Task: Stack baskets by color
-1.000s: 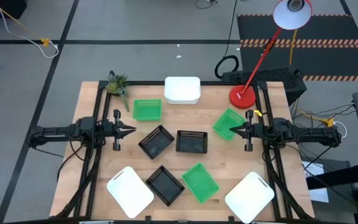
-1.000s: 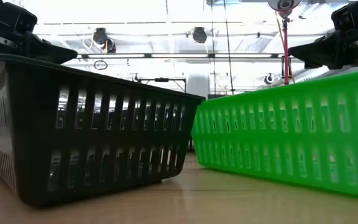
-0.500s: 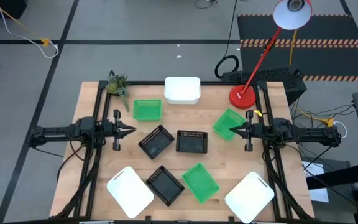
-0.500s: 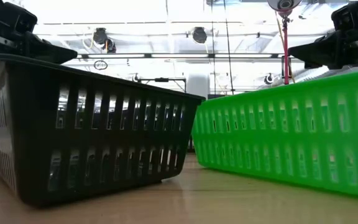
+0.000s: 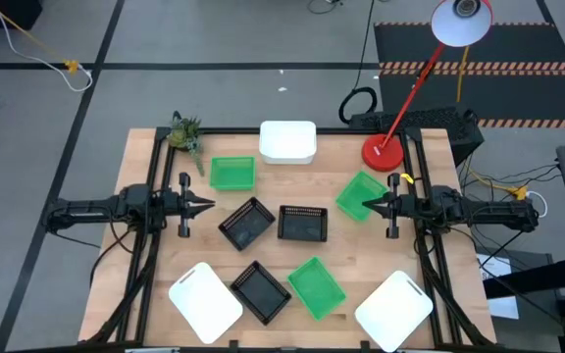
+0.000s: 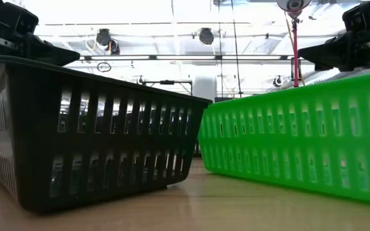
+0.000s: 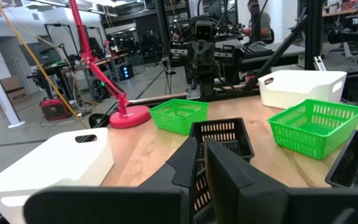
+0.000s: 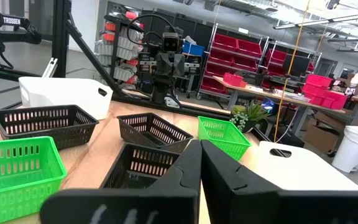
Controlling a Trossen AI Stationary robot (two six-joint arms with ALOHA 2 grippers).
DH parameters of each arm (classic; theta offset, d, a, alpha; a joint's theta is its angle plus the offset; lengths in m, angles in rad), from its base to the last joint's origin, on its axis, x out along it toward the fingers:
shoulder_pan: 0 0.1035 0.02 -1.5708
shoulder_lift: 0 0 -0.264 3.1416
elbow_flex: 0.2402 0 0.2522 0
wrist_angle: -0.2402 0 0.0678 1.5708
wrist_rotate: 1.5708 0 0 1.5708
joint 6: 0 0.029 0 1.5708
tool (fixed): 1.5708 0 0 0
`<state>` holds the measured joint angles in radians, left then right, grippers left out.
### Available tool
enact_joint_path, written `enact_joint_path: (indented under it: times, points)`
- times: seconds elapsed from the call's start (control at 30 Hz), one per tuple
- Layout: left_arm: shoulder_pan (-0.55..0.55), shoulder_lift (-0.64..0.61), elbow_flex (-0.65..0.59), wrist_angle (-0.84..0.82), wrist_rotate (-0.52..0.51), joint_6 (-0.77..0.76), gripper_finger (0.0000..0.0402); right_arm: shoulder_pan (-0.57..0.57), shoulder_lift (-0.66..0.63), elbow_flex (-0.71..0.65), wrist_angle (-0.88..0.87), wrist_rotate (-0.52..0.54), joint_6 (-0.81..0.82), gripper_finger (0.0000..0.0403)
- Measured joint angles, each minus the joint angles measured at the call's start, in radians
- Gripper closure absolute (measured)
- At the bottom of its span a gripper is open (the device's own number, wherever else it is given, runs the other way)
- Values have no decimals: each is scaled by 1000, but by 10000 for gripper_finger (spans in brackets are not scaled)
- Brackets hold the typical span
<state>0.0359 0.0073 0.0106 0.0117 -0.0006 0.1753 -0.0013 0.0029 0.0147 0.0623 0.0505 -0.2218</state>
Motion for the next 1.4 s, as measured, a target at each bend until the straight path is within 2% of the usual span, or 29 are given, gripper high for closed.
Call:
enact_joint_path:
  times: [0.67,0.87,1.4]
  points:
    - [0,0,0,0,0,2,366,0,0,0,0,0,0,403]
    - [1,0,-1,13,-9,104,366,0,0,0,0,0,0,403]
    - [1,0,-1,17,-8,78,366,0,0,0,0,0,0,403]
